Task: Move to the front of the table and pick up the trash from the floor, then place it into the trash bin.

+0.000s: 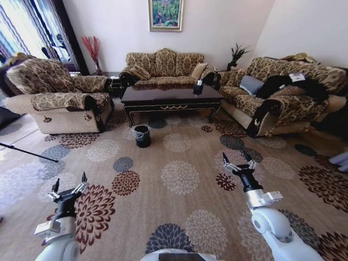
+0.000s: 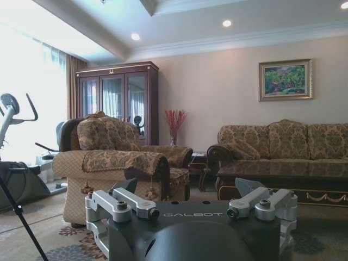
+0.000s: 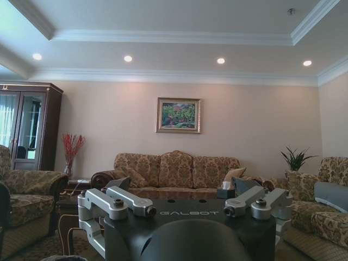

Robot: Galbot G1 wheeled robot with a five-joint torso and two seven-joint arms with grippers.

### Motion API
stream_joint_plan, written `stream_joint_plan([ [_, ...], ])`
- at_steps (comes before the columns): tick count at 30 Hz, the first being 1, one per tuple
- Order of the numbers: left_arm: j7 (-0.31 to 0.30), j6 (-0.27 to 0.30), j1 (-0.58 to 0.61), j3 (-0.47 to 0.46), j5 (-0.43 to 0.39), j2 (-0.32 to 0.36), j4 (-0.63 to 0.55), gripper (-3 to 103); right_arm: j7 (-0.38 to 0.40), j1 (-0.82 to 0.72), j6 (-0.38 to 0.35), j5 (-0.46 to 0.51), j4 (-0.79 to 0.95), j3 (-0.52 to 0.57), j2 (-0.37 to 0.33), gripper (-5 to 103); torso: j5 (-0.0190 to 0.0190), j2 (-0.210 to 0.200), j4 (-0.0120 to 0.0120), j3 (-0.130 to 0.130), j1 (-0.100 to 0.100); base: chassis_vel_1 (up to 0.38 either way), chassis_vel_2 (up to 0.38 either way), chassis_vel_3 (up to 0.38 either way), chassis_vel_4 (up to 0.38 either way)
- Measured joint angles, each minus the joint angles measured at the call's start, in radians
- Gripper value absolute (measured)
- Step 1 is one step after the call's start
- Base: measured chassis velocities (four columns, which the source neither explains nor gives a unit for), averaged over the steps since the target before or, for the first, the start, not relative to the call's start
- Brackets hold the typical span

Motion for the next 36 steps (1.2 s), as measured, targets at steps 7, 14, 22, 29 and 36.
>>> stream_joint_plan([
  [7,0.000,0.000,0.000,0.000,0.000,0.000,0.000,100,0.000,0.000,0.000,0.000,0.000,0.000,0.000,100,0.0000,0.031,0.0000,0.018,0.014,0.000,0.000,0.000,0.000],
  [14,0.000,0.000,0.000,0.000,0.000,0.000,0.000,100,0.000,0.000,0.000,0.000,0.000,0.000,0.000,100,0.0000,0.064,0.0000,0.037,0.028,0.000,0.000,0.000,0.000],
  [22,0.000,0.000,0.000,0.000,0.000,0.000,0.000,100,0.000,0.000,0.000,0.000,0.000,0.000,0.000,100,0.0000,0.098,0.0000,0.055,0.043,0.000,0.000,0.000,0.000],
  [29,0.000,0.000,0.000,0.000,0.000,0.000,0.000,100,0.000,0.000,0.000,0.000,0.000,0.000,0.000,100,0.0000,0.133,0.0000,0.075,0.057,0.000,0.000,0.000,0.000],
  [36,0.000,0.000,0.000,0.000,0.000,0.000,0.000,100,0.000,0.000,0.000,0.000,0.000,0.000,0.000,100,0.0000,0.161,0.0000,0.091,0.070,0.000,0.000,0.000,0.000],
])
